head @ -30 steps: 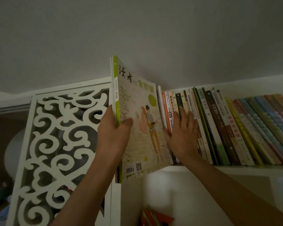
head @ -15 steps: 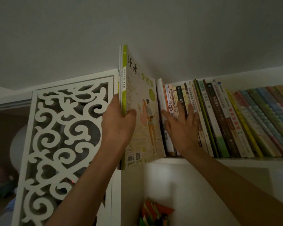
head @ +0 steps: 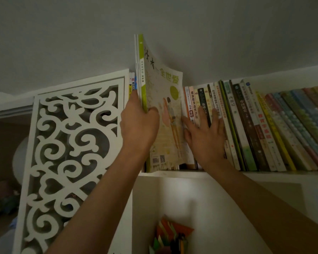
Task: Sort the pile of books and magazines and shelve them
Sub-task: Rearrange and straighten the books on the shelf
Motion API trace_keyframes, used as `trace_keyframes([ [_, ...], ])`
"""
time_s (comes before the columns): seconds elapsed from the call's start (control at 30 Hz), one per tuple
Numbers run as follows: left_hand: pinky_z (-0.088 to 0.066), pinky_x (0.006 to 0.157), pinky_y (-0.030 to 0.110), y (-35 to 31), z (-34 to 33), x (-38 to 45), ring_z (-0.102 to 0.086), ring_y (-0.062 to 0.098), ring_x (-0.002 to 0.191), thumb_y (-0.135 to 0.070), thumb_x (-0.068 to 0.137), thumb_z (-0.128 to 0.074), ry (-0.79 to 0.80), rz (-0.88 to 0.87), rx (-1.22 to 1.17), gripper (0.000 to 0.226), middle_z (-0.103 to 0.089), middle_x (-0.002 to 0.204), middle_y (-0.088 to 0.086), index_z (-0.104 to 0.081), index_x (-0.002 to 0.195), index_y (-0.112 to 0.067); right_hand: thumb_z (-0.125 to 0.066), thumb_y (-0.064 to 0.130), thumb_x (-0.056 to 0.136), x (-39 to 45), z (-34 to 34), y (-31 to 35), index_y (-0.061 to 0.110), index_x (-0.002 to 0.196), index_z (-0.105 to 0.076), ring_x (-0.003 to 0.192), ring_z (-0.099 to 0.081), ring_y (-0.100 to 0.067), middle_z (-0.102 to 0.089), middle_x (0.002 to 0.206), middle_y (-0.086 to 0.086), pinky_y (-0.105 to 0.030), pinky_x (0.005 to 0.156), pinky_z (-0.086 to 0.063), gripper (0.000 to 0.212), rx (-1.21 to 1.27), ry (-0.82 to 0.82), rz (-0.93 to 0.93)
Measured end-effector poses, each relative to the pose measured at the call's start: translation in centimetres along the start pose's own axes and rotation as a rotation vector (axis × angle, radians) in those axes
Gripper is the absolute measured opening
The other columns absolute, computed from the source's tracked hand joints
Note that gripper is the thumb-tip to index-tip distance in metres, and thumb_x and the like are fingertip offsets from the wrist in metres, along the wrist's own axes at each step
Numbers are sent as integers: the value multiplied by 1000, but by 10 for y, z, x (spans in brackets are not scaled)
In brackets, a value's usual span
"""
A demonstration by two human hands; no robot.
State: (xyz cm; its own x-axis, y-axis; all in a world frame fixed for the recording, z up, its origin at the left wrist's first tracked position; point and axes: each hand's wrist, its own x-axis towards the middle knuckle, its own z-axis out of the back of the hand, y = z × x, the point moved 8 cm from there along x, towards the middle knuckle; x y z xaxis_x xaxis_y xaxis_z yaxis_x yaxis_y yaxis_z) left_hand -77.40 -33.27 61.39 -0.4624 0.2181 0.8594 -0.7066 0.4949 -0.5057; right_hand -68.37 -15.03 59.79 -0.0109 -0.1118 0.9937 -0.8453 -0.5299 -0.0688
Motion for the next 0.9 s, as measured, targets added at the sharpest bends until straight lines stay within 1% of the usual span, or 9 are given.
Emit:
trace_keyframes([
  [0.1, -56, 78, 42, 5, -1, -7, -60, 13, 87, -5, 89, -46, -43, -6, -20, 31, -59, 105, -6, -47, 115, -21, -60, 41, 87, -1, 0, 1, 30, 124, -59, 125, -40, -52, -49, 137, -19, -63, 99, -34, 38, -2, 7, 0],
  [0.17, -55, 80, 42, 10, 1, -11, -58, 11, 86, -7, 89, -46, -82, -1, -23, 30, -56, 99, -11, -47, 113, -25, -47, 46, 91, -1, 0, 2, 30, 126, -56, 129, -35, -52, -44, 141, -19, -64, 101, -29, 40, 33, 33, -13],
  [0.23, -54, 82, 44, 15, 2, -13, -59, 15, 91, -7, 88, -47, -104, 13, -35, 29, -57, 99, -10, -47, 110, -27, -32, 54, 92, -1, -1, 3, 29, 129, -53, 132, -28, -53, -39, 145, -19, -66, 103, -23, 49, 84, 77, -39],
  [0.3, -54, 82, 44, 17, 1, -13, -60, 17, 93, -7, 88, -47, -103, 29, -49, 28, -58, 101, -8, -47, 107, -28, -26, 58, 92, -1, -1, 4, 29, 128, -53, 133, -25, -53, -37, 146, -20, -67, 103, -21, 53, 95, 95, -49],
  [0.4, -55, 81, 44, 16, 0, -8, -61, 16, 92, -6, 88, -49, -54, 65, -103, 27, -59, 98, -9, -47, 103, -29, -29, 54, 91, 0, -2, 3, 28, 129, -53, 134, -24, -53, -36, 146, -21, -67, 104, -20, 52, 91, 87, -29],
  [0.5, -55, 82, 43, 9, -5, -6, -62, 18, 96, -6, 89, -49, 2, 57, -115, 32, -61, 108, -2, -50, 115, -23, -33, 48, 86, -3, -5, 2, 29, 135, -47, 136, -21, -52, -32, 149, -20, -64, 107, -15, 55, 88, 100, 18],
  [0.6, -55, 82, 41, 1, -10, -8, -61, 18, 98, -5, 89, -49, -6, 0, -66, 34, -60, 114, -1, -48, 120, -19, -34, 46, 85, -3, -5, 2, 29, 137, -45, 136, -20, -52, -31, 149, -21, -63, 108, -13, 56, 91, 110, 18],
  [0.73, -54, 84, 42, -4, -15, -10, -60, 19, 99, -4, 89, -47, -30, -32, -21, 34, -59, 117, 0, -48, 120, -16, -42, 45, 86, -5, -4, 2, 29, 136, -47, 134, -25, -53, -36, 147, -21, -64, 106, -18, 53, 64, 76, 41],
  [0.9, -54, 83, 41, -5, -16, -12, -58, 19, 101, -6, 90, -47, -85, -57, 109, 39, -57, 120, 2, -44, 127, -15, -45, 45, 86, -5, -4, -3, 29, 137, -46, 134, -24, -52, -33, 148, -21, -62, 107, -17, 53, 50, 76, 48],
])
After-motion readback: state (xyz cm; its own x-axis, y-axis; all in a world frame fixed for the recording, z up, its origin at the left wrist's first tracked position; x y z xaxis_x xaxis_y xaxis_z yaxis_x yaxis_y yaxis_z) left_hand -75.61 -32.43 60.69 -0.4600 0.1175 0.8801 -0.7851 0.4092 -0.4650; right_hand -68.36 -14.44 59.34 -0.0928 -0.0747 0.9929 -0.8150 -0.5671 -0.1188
